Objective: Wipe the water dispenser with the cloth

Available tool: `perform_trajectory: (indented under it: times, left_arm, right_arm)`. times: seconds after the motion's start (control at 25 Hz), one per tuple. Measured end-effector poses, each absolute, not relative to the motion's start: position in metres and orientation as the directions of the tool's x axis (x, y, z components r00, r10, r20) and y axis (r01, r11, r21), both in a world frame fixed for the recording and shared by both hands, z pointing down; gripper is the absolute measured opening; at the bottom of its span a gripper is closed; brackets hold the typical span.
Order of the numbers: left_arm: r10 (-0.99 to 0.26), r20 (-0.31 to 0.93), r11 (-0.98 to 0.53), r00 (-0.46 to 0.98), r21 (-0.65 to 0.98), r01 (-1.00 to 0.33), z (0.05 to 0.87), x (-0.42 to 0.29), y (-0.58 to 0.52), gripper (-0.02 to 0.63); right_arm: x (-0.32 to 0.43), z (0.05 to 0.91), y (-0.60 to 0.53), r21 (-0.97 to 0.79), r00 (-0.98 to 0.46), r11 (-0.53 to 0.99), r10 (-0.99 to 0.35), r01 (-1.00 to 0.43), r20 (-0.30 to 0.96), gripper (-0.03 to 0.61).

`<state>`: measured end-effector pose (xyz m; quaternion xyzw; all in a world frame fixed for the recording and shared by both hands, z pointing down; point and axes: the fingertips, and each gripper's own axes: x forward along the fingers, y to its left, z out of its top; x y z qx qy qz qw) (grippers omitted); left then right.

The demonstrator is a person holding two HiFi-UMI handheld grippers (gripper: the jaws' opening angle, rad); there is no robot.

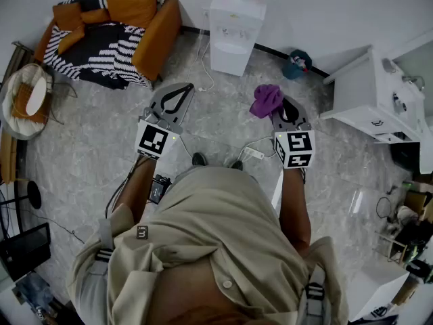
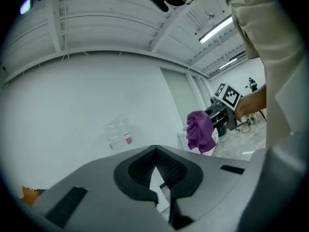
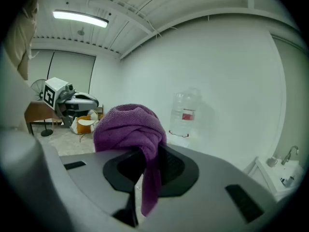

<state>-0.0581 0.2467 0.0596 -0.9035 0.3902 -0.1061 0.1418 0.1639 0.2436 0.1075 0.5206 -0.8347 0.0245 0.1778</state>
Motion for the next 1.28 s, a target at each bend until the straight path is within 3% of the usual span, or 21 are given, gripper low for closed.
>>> perform_trajectory:
  times: [1.28]
  left_arm:
    - [-0.713, 0.057, -0.682, 0.699, -0.29, -0.672, 0.075, -0.122, 0.165, 0.015]
  right_arm:
    - [0.104, 0.123, 0.182, 0.114, -0.339, 0.401, -0.87, -0.909, 0.358, 0.071]
